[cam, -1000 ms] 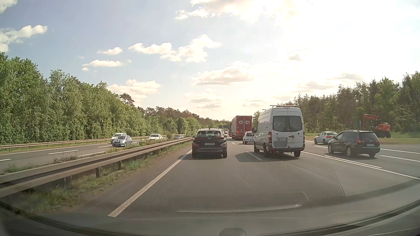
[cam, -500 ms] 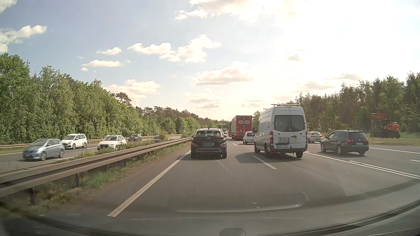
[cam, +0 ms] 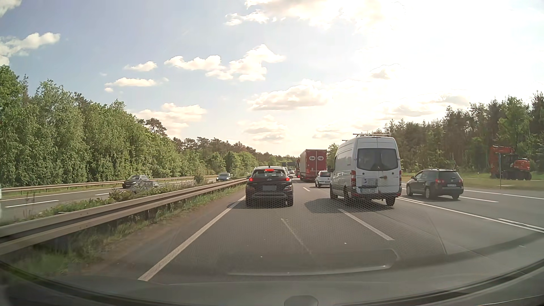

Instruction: Follow the waypoints while adhering to traffic rules and regulations

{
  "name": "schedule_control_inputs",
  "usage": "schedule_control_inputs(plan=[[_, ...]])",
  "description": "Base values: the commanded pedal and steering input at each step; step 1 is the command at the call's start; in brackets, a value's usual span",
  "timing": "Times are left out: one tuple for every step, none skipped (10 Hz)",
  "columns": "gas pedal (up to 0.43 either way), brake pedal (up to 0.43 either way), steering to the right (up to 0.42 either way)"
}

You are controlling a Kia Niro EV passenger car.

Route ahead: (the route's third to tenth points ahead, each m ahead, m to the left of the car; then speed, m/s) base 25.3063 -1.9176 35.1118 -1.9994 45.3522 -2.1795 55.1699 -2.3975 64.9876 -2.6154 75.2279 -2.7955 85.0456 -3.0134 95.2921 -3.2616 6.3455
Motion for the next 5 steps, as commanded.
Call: schedule_control_inputs(plan=[[0.028,0.000,-0.002],[0.028,0.000,-0.003],[0.028,0.000,-0.003],[0.020,0.000,-0.003],[0.000,0.000,-0.003]])
